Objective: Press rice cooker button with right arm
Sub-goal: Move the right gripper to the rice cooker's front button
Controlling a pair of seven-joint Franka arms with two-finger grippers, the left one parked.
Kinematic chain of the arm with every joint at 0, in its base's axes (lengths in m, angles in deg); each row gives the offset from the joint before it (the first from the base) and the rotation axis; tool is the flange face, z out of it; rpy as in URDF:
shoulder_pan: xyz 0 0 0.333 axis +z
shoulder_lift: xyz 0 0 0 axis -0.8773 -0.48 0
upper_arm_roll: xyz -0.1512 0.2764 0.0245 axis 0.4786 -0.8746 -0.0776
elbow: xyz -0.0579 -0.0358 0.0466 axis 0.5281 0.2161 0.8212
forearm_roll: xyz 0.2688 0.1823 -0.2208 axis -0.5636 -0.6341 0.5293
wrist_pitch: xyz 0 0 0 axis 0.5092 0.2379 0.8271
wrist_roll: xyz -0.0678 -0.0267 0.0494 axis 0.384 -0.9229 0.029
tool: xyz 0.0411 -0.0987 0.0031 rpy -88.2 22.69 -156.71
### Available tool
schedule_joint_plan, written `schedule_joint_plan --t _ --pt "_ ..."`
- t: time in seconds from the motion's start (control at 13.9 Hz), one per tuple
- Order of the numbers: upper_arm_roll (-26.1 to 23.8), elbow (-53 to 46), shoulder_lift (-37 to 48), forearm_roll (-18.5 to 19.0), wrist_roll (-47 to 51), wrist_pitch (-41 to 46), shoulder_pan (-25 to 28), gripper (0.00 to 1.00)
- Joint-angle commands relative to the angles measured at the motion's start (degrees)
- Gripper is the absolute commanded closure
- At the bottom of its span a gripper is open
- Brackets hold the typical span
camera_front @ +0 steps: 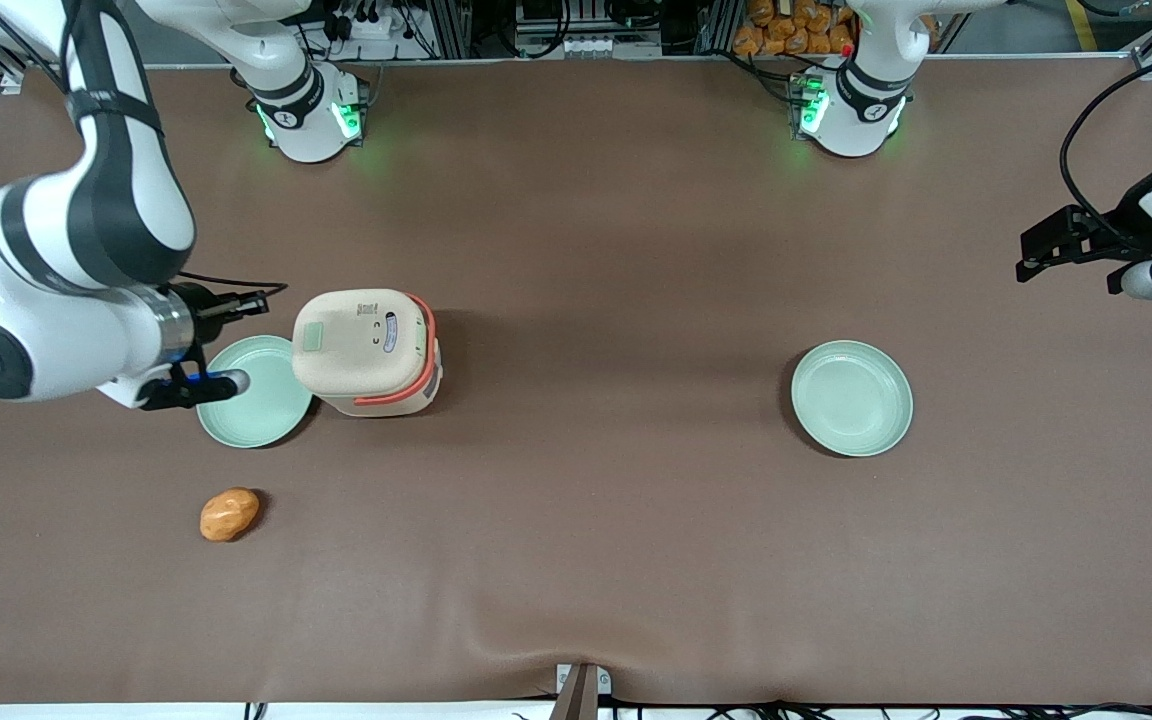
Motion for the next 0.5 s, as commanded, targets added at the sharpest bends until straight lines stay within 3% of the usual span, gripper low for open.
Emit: schedule_joint_plan --t 0.0,0.43 --pt "0.3 -0.8 -3.3 -1.3 0.0 -0.4 0.7 1.00" --pt "0.3 -0.8 -7.2 -1.4 0.0 -4.0 2.2 1.00"
